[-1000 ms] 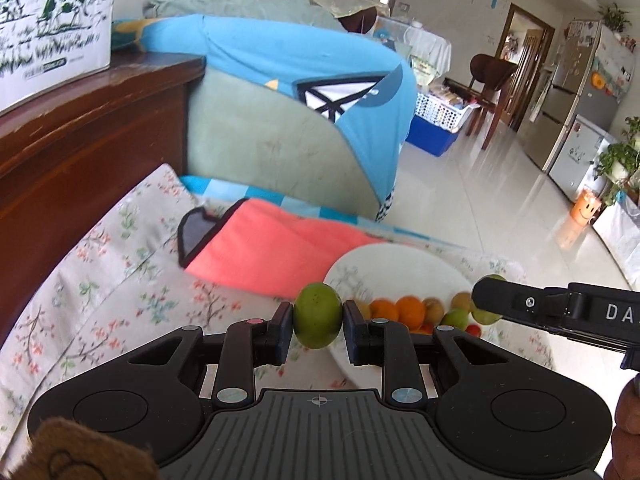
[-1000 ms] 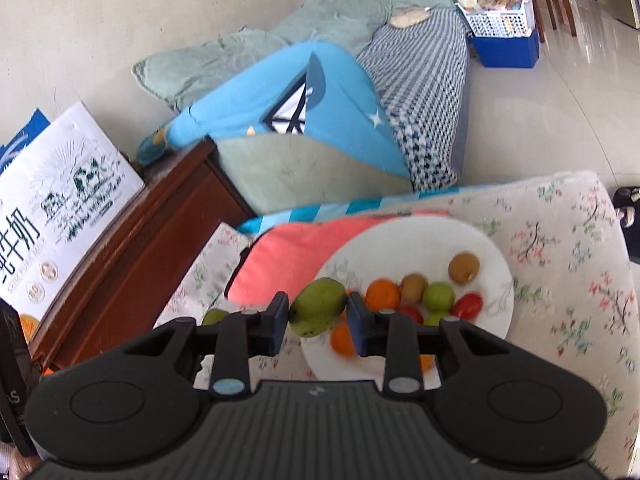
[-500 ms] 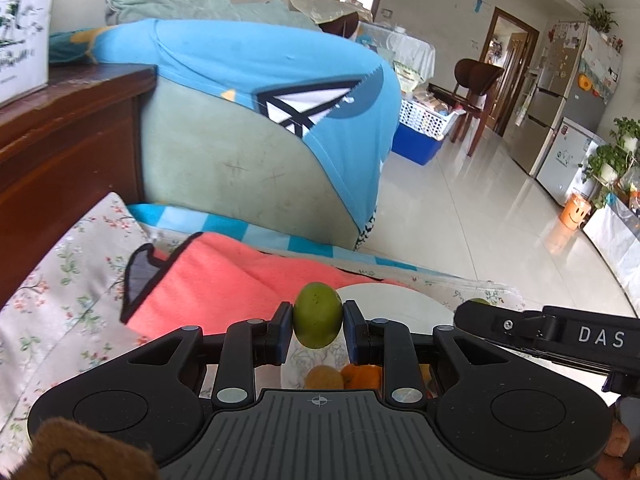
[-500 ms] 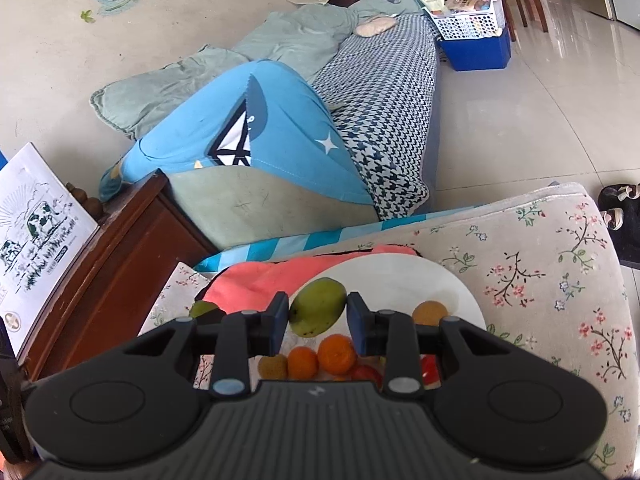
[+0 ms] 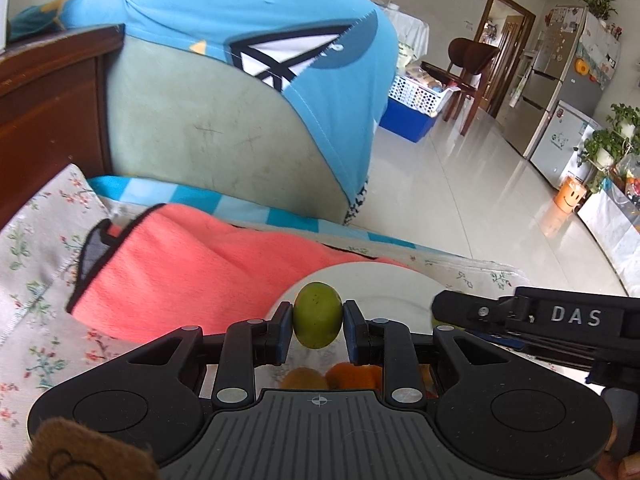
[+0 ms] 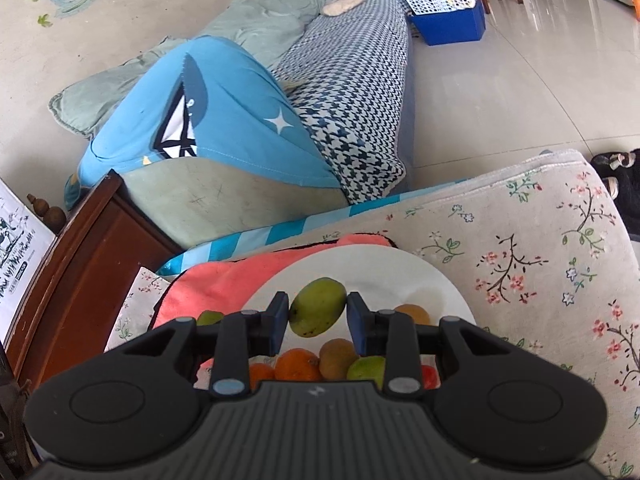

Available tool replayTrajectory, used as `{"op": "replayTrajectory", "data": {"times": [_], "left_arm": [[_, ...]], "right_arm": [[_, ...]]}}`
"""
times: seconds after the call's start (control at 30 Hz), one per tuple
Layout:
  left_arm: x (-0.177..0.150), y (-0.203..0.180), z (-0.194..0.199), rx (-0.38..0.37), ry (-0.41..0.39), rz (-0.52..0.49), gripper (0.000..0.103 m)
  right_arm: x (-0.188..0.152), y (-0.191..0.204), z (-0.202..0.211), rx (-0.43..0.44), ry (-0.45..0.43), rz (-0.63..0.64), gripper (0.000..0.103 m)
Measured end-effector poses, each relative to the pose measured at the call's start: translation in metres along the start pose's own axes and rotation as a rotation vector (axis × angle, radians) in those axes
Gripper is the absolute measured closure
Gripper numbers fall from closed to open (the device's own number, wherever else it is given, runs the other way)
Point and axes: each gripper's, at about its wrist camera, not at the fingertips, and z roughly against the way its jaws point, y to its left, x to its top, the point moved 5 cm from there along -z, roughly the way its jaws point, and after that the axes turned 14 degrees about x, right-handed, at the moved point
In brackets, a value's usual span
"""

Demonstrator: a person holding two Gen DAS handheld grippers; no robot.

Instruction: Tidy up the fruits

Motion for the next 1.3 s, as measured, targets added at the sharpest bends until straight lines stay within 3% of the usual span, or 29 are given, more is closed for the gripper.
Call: {"op": "replayTrajectory", "data": {"times": [0.2, 0.43, 0.57, 0.7, 0.83, 0.9, 1.03, 1.1, 1.3], "left_arm": [[-0.002, -0.006, -0.004, 0.004, 0.0, 0.009, 0.077], [0.007, 0.0, 0.011, 0.029, -0.026, 0.035, 0.056], [0.009, 0.003, 0.026, 0.057, -0.032, 0.026, 0.049], [0.009, 0.007, 0.042, 0.092, -0.03, 0.011, 0.038], [0.007, 0.013, 0.058, 0.118, -0.013, 0.017, 0.025], [0.006, 0.016, 0.064, 0.129, -0.006, 0.008, 0.023], [0.003, 0.019, 0.075, 0.164, 0.004, -0.014, 0.016], [0.001, 0.022, 0.078, 0.179, 0.025, -0.006, 0.015], [-0.004, 0.025, 0.088, 0.222, 0.067, -0.012, 0.011]], "right_arm": [[-0.004, -0.008, -0.006, -0.001, 0.014, -0.052, 0.069], [-0.001, -0.006, -0.002, 0.006, 0.002, -0.062, 0.069], [0.0, 0.002, 0.002, -0.015, 0.002, -0.038, 0.067], [0.0, 0.013, 0.013, -0.046, 0.0, -0.005, 0.055], [-0.005, 0.023, 0.024, -0.102, 0.005, 0.057, 0.051], [-0.008, 0.026, 0.029, -0.127, 0.014, 0.074, 0.043], [-0.016, 0.029, 0.04, -0.156, 0.029, 0.073, 0.038], [-0.019, 0.029, 0.045, -0.174, 0.038, 0.059, 0.029], [-0.03, 0.031, 0.059, -0.253, 0.079, 0.075, 0.017]]}}
